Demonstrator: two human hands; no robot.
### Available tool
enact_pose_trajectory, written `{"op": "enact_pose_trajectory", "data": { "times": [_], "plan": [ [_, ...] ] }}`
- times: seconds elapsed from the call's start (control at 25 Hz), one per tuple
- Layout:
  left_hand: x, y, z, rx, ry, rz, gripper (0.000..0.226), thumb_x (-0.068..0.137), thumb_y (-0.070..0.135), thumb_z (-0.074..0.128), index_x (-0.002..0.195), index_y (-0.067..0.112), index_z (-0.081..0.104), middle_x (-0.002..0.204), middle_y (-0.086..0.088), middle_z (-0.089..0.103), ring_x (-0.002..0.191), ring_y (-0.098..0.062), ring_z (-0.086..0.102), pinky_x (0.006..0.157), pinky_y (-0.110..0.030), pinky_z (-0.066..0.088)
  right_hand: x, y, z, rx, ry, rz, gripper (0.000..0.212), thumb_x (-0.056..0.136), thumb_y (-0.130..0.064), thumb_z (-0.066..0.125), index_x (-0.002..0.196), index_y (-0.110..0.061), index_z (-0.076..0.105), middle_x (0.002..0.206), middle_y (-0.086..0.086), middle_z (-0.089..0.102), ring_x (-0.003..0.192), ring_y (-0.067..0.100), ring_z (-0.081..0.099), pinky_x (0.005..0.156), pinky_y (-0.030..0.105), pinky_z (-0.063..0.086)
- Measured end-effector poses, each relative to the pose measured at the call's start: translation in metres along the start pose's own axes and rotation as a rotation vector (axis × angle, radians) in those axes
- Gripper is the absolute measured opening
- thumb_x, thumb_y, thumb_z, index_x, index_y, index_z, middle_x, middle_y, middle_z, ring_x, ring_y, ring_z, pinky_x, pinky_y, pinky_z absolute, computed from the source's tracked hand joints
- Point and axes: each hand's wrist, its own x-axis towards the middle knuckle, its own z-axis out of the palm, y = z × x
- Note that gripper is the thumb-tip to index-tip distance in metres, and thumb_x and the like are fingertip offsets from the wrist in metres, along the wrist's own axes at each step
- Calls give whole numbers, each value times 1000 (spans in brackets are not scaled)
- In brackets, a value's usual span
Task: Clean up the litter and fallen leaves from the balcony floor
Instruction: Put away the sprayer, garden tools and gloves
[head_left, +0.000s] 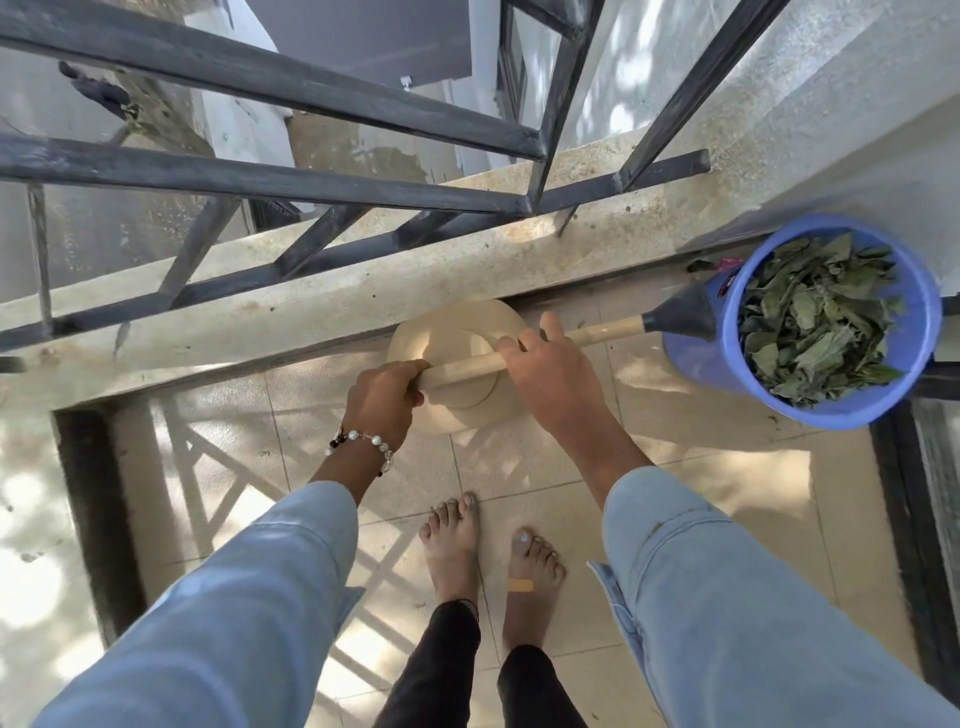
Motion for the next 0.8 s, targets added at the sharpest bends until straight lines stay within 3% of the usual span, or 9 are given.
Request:
{"op": "enact_pose_trajectory", "data": {
  "times": [0.12,0.2,0.32,0.44,0.6,0.68,0.8],
  "plan": [
    [-5,-4,3,-50,-24,-23,53,85,-7,59,133,14,57,128,-10,61,113,-28,58,96,-34,46,-4,0,0,115,-46,-1,35,89,0,54,124,-4,57,106,14,66,112,37,52,77,39,52],
    [-11,-4,2,-85,-81,-23,63,83,-8,62,140,13,47,139,-11,50,116,-29,55,100,-36,46,-9,4,1,199,-44,24,41,94,0,44,134,-7,48,120,13,59,115,33,46,85,39,49],
    [-24,3,-9,-45,-157,-88,71,85,0,65,147,15,35,148,-8,38,122,-29,52,103,-41,44,-25,9,-11,325,-32,95,40,92,0,46,131,-7,51,124,13,58,115,33,46,92,42,48],
    [-50,24,-38,33,-166,-114,63,88,11,65,145,15,38,144,-12,41,125,-30,48,105,-39,40,-51,10,-35,395,-121,159,39,91,-2,50,129,-9,52,127,12,56,122,33,43,99,43,44],
    [-120,72,-101,102,-201,-82,46,92,17,59,137,14,48,136,-12,48,125,-28,46,103,-35,35,-106,1,-109,509,-64,212,31,86,-1,51,115,-5,62,111,16,64,108,37,55,92,44,48],
    [-161,101,-132,96,-169,-77,42,93,18,58,135,14,51,137,-10,50,126,-27,46,104,-34,36,-139,-2,-151,529,-26,266,22,85,0,52,98,-6,68,99,14,67,97,37,61,84,39,50],
    [-224,150,-178,120,-101,-61,39,93,21,56,131,19,54,134,-7,55,124,-27,50,101,-36,42,-195,-3,-231,606,-48,415,18,90,-9,48,92,-9,67,95,12,68,95,32,60,74,32,47]
  ]
}}
